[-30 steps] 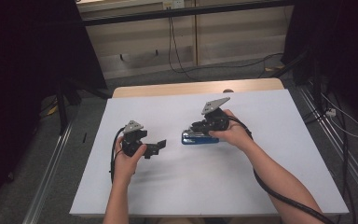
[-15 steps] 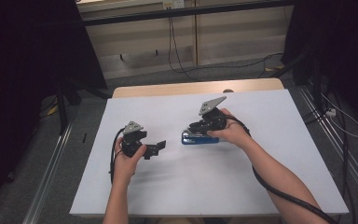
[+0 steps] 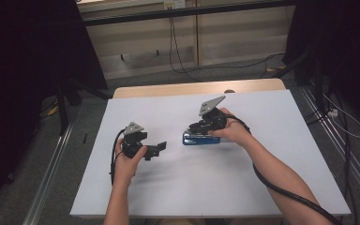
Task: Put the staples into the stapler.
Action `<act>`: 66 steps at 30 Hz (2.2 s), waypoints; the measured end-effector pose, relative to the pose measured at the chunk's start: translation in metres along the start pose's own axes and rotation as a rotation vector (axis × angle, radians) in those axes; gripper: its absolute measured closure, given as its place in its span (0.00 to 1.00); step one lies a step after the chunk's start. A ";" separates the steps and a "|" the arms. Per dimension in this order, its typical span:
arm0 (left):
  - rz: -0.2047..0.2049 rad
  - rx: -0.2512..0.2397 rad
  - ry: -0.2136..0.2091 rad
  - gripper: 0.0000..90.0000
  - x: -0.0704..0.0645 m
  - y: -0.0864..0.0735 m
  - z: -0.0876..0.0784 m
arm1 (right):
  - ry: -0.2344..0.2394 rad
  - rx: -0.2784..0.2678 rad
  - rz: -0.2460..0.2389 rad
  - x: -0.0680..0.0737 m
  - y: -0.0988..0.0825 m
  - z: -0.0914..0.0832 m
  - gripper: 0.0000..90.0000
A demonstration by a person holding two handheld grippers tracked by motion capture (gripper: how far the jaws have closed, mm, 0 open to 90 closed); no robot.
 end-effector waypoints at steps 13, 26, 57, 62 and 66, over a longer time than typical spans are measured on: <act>-0.005 -0.001 0.002 0.05 0.001 -0.001 0.001 | 0.001 0.006 -0.023 -0.005 -0.004 0.003 0.88; -0.004 0.000 -0.001 0.05 0.001 -0.001 0.001 | 0.022 0.009 -0.040 -0.005 -0.006 0.007 0.88; -0.006 0.005 0.000 0.05 0.001 -0.002 0.002 | 0.059 0.003 -0.076 -0.007 -0.008 0.011 0.88; -0.005 0.006 0.001 0.05 0.001 -0.002 0.002 | 0.067 0.004 -0.082 -0.007 -0.008 0.011 0.88; -0.007 0.002 0.001 0.05 0.001 -0.002 0.002 | 0.065 0.001 -0.089 -0.008 -0.007 0.011 0.88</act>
Point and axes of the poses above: each handheld gripper's, and its own axes: z roughly forward along the jaws, y roughly out of its top, x roughly to its left, the point moved 6 cm from there along z, roughly forward along the jaws, and after that the axes turned 12 degrees about -y, right-handed, at the moved point
